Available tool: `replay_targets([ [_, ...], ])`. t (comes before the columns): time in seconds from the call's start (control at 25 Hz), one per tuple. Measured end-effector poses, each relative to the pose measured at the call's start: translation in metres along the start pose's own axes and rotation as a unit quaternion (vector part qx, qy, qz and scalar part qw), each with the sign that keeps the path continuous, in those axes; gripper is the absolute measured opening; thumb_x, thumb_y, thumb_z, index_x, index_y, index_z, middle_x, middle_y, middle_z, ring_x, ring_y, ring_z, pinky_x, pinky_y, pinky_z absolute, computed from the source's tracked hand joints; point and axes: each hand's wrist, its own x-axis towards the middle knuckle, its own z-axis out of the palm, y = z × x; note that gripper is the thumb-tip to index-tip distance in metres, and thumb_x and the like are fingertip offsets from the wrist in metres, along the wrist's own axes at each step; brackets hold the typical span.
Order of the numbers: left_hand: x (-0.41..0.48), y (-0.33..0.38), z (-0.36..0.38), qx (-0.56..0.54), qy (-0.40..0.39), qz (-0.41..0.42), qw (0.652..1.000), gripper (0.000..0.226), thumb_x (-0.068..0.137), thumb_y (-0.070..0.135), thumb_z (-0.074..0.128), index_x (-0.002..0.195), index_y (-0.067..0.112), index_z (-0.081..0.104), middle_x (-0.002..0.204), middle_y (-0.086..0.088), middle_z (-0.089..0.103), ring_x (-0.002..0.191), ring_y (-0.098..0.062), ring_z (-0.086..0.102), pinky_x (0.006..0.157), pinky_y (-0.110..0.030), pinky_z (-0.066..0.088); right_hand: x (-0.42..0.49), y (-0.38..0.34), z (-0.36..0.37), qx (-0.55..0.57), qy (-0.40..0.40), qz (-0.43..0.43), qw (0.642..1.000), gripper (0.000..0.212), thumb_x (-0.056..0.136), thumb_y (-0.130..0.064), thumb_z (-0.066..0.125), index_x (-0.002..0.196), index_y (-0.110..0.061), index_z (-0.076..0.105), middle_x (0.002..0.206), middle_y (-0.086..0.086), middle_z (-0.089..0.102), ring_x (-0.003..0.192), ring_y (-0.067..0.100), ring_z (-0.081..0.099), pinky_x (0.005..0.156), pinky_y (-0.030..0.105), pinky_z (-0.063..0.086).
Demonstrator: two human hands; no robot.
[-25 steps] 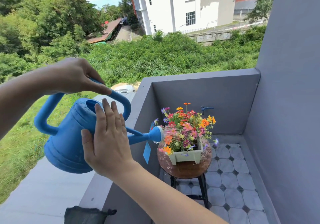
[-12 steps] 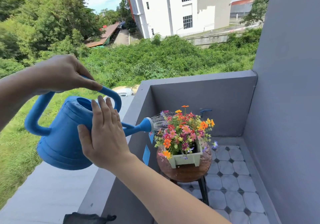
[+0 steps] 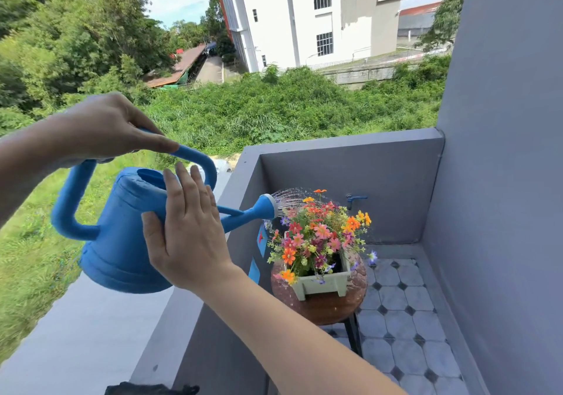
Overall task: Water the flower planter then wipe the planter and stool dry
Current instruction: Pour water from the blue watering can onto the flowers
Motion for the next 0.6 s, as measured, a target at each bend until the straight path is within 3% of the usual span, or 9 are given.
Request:
replay_targets([
  [0.08, 0.0, 0.001, 0.001, 0.009, 0.023, 0.002, 1.0, 0.048, 0.029, 0.08, 0.061, 0.055, 0.041, 0.072, 0.053, -0.016, 0.057, 0.041, -0.02, 0.042, 0.041, -0.023, 0.034, 0.002, 0.002, -0.003, 0.009, -0.013, 0.007, 1.0, 0.062, 0.097, -0.029, 0.042, 0.149, -0.002, 0.021, 0.161, 0.017, 0.018, 0.15, 0.029, 0.004, 0.121, 0.039, 0.0],
  [0.2, 0.0, 0.005, 0.005, 0.03, 0.03, -0.003, 0.999, 0.051, 0.032, 0.079, 0.068, 0.061, 0.037, 0.073, 0.057, -0.02, 0.063, 0.044, -0.021, 0.045, 0.043, -0.022, 0.036, -0.001, 0.002, -0.004, 0.024, -0.035, 0.018, 0.999, 0.063, 0.099, -0.026, 0.045, 0.15, -0.002, 0.018, 0.162, 0.016, 0.015, 0.151, 0.028, 0.001, 0.122, 0.038, -0.001],
  [0.28, -0.001, 0.008, 0.008, 0.039, 0.008, -0.007, 0.999, 0.049, 0.031, 0.077, 0.071, 0.058, 0.036, 0.075, 0.049, -0.013, 0.057, 0.04, -0.02, 0.042, 0.04, -0.022, 0.034, -0.007, 0.0, -0.005, 0.032, -0.04, 0.018, 0.999, 0.063, 0.099, -0.026, 0.045, 0.151, -0.003, 0.017, 0.162, 0.015, 0.014, 0.151, 0.026, 0.0, 0.122, 0.038, -0.001],
  [0.48, -0.001, 0.013, 0.013, 0.026, -0.035, -0.019, 0.999, 0.022, 0.06, 0.042, 0.081, 0.071, 0.022, 0.078, 0.035, 0.001, 0.046, 0.031, -0.013, 0.032, 0.031, -0.017, 0.026, -0.021, -0.004, -0.009, 0.035, -0.029, 0.004, 0.999, 0.062, 0.099, -0.028, 0.043, 0.15, -0.003, 0.019, 0.161, 0.015, 0.017, 0.151, 0.025, 0.001, 0.122, 0.043, 0.003],
  [0.6, 0.001, 0.016, 0.014, -0.009, -0.048, -0.014, 0.999, 0.027, 0.058, 0.038, 0.08, 0.074, 0.017, 0.078, 0.037, 0.002, 0.045, 0.026, -0.009, 0.028, 0.03, -0.015, 0.023, -0.02, -0.002, -0.01, 0.019, -0.004, 0.001, 1.0, 0.063, 0.096, -0.034, 0.035, 0.149, -0.002, 0.021, 0.16, 0.016, 0.021, 0.15, 0.027, 0.005, 0.122, 0.044, 0.005],
])
